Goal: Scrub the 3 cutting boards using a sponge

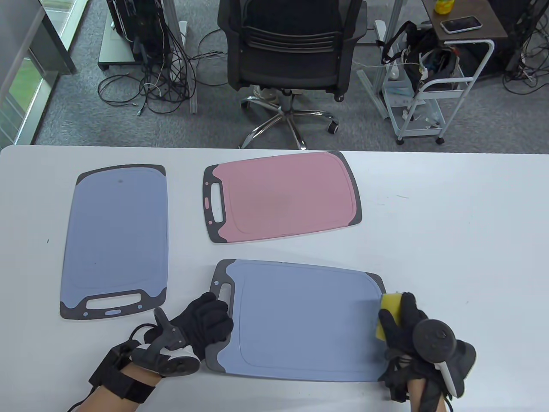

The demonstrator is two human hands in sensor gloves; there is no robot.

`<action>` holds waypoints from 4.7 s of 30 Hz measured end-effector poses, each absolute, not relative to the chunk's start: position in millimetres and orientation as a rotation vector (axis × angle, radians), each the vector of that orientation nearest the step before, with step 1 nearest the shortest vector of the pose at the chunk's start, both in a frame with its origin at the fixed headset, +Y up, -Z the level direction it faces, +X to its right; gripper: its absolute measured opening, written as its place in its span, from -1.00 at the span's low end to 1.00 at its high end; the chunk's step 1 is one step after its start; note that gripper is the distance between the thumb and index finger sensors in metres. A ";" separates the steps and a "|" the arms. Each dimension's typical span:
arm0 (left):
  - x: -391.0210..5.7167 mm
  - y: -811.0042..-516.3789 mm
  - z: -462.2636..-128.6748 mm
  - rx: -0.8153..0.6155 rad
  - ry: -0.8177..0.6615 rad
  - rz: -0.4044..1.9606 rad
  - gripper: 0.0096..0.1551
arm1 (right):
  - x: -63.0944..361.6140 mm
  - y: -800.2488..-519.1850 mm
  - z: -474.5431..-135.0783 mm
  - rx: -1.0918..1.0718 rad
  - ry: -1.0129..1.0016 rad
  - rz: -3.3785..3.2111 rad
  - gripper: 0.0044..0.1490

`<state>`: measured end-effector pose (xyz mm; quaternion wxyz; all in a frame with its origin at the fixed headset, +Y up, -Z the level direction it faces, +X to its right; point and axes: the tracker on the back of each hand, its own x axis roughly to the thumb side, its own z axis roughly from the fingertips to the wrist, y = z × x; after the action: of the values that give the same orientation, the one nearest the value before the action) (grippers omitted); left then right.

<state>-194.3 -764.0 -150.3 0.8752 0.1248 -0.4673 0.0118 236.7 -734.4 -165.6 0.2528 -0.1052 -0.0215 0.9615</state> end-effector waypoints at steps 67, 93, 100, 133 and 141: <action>-187.2 -766.4 -150.4 0.194 -0.976 0.026 -0.49 | 9.6 -740.5 -185.0 0.528 0.189 3.049 -0.05; -184.8 -765.2 -144.1 0.222 -0.978 0.043 -0.51 | 27.9 -743.8 -184.2 0.469 0.184 3.124 -0.05; -185.0 -764.2 -143.8 0.231 -0.980 0.047 -0.52 | 27.1 -744.9 -180.2 0.478 0.139 3.141 -0.06; -184.8 -764.5 -142.5 0.225 -0.979 0.045 -0.52 | 238.6 -775.6 -172.5 -0.714 0.350 2.955 -0.05; -184.6 -764.1 -142.9 0.224 -0.980 0.045 -0.52 | 137.7 -759.8 -177.9 -0.162 0.271 3.108 -0.04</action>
<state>-184.6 -764.1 -142.9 0.8760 0.1075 -0.4696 0.0217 137.7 -759.8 -177.9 0.0088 -0.0517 0.0868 0.9948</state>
